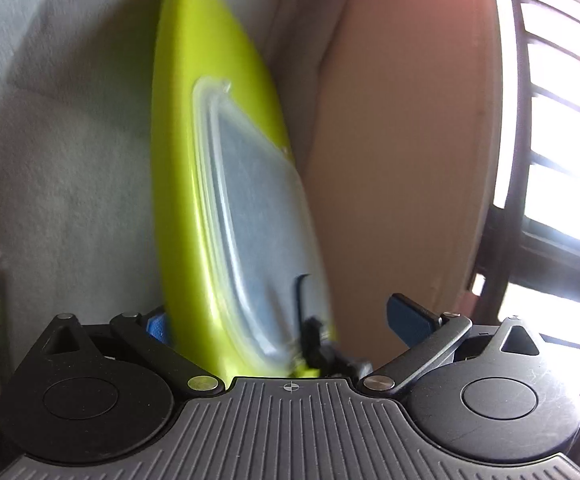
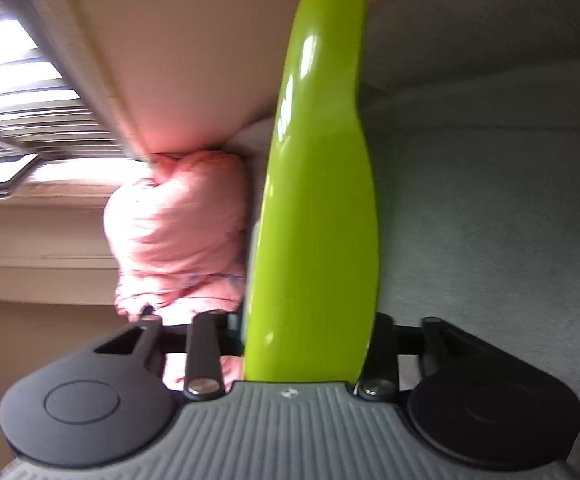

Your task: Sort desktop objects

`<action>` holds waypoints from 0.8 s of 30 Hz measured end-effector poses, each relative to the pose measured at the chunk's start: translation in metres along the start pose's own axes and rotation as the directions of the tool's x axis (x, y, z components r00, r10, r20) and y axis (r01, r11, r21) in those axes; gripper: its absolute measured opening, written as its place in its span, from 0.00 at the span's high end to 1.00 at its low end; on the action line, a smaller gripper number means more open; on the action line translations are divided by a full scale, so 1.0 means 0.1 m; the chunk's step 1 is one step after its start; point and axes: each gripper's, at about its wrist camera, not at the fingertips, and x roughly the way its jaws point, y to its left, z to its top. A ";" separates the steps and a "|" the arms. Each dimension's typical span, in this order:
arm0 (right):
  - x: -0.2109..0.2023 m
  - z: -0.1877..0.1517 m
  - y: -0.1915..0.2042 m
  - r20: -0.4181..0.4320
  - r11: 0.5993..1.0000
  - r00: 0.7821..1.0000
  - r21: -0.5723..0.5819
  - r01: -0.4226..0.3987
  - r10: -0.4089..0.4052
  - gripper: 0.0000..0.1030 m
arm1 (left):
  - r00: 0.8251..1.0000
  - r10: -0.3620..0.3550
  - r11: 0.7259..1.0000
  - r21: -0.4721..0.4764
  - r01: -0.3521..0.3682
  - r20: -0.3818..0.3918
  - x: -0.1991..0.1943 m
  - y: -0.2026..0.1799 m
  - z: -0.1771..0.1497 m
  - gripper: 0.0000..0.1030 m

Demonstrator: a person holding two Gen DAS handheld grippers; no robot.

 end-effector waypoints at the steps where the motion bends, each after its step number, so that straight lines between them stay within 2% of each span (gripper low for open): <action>1: -0.04 0.01 0.11 0.005 0.999 1.000 -0.050 -0.014 0.014 0.77 | 1.000 -0.006 0.999 0.035 0.006 0.013 -0.09 -0.02 -0.08 0.00; 2: -0.08 0.01 0.26 0.014 0.992 1.000 -0.123 -0.014 0.016 0.81 | 1.000 -0.019 0.998 0.065 0.017 0.024 -0.19 -0.04 -0.17 0.00; 4: -0.14 -0.04 0.57 0.033 0.967 0.999 -0.254 0.030 -0.023 0.80 | 0.997 -0.063 0.993 0.100 0.058 0.045 -0.41 -0.05 -0.32 0.00; 7: -0.19 -0.14 0.95 0.015 0.927 0.998 -0.370 0.061 -0.060 0.78 | 0.989 -0.131 0.984 0.133 0.120 0.073 -0.87 0.04 -0.33 0.00; 9: -0.26 -0.23 1.16 -0.013 0.902 0.999 -0.430 0.037 -0.047 0.77 | 0.982 -0.142 0.980 0.157 0.122 0.126 -1.28 0.13 -0.38 0.00; 10: -0.30 -0.27 1.27 -0.036 0.890 0.999 -0.456 0.018 -0.039 0.76 | 0.977 -0.144 0.979 0.166 0.117 0.158 -1.41 0.14 -0.24 0.00; 12: -0.41 -0.38 1.47 -0.102 0.863 0.995 -0.504 -0.038 -0.016 0.76 | 0.963 -0.166 0.975 0.184 0.127 0.213 -1.83 0.31 -0.33 0.00; 14: -0.52 -0.54 1.66 -0.197 0.832 0.980 -0.542 -0.119 0.012 0.75 | 0.941 -0.238 0.962 0.189 0.195 0.241 -2.12 0.51 -0.37 0.00; 16: -0.64 -0.68 1.78 -0.306 0.818 0.951 -0.536 -0.209 0.042 0.75 | 0.908 -0.324 0.941 0.191 0.280 0.266 -2.39 0.63 -0.52 0.00; 18: -0.78 -0.82 1.87 -0.413 0.811 0.908 -0.505 -0.295 0.074 0.75 | 0.868 -0.393 0.918 0.181 0.352 0.304 -2.64 0.78 -0.71 0.00; 20: -0.97 -0.91 1.92 -0.493 0.814 0.862 -0.449 -0.367 0.117 0.75 | 0.841 -0.403 0.915 0.179 0.362 0.360 -2.87 0.93 -0.88 0.00; 23: -1.25 -0.95 1.98 -0.568 0.812 0.801 -0.370 -0.452 0.188 0.75 | 0.817 -0.387 0.922 0.190 0.338 0.428 -3.12 1.21 -1.01 0.00; 24: -1.32 -0.94 2.00 -0.590 0.801 0.779 -0.349 -0.486 0.215 0.75 | 0.810 -0.373 0.928 0.182 0.326 0.452 -3.07 1.30 -1.00 0.00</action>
